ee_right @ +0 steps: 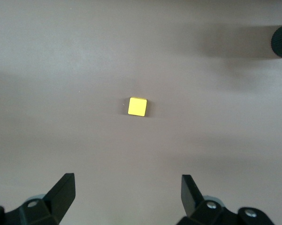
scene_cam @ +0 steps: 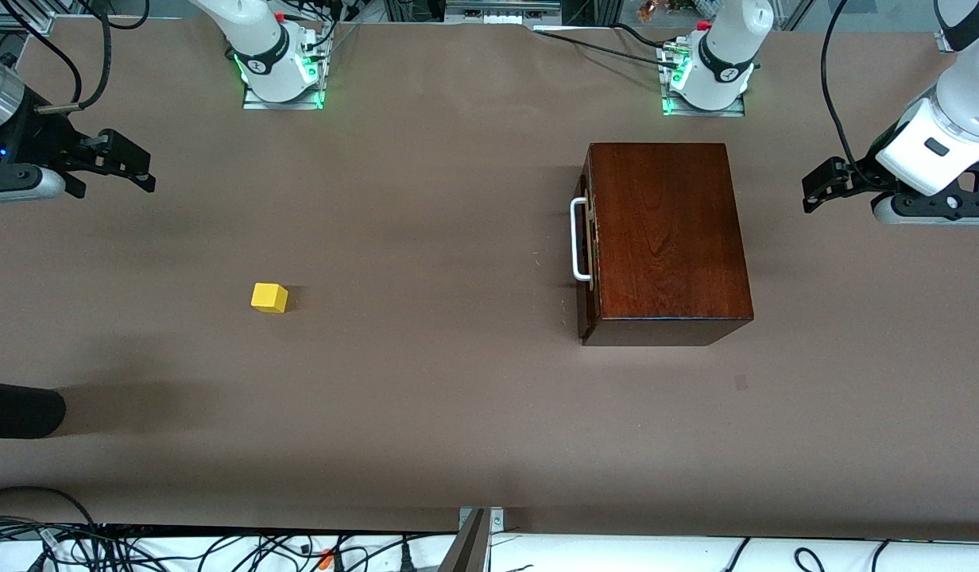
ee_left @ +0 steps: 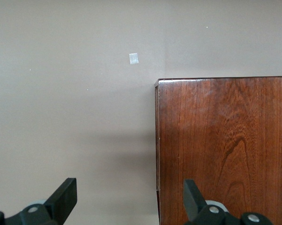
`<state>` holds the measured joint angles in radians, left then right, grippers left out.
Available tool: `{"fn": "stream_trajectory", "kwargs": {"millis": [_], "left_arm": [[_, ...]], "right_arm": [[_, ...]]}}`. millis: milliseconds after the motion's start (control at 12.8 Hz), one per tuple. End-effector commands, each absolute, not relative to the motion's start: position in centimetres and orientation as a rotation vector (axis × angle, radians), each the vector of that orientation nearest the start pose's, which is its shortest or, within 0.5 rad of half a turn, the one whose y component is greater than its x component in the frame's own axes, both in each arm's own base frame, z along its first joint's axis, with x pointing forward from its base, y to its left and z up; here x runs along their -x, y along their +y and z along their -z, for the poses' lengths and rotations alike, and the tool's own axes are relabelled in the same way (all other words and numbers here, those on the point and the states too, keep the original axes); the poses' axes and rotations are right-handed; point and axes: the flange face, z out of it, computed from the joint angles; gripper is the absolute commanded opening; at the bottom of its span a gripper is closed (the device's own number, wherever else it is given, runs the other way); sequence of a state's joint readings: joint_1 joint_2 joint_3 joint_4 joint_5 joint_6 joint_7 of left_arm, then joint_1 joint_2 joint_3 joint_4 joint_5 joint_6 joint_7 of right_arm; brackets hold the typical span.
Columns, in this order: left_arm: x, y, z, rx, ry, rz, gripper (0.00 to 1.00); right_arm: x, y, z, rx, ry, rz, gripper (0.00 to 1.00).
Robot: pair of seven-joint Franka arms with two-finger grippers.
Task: Open drawer, take yellow block, close drawer
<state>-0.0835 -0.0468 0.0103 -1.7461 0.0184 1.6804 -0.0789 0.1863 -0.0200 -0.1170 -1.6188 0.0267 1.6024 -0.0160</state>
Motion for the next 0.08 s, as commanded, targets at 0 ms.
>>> {"fn": "stream_trajectory", "kwargs": {"millis": [0], "left_arm": [[-54.26, -3.91, -57.77, 3.132, -0.023, -0.037, 1.0]], "right_arm": [[-55.15, 3.9, -62.16, 3.119, -0.151, -0.001, 1.0]]}}
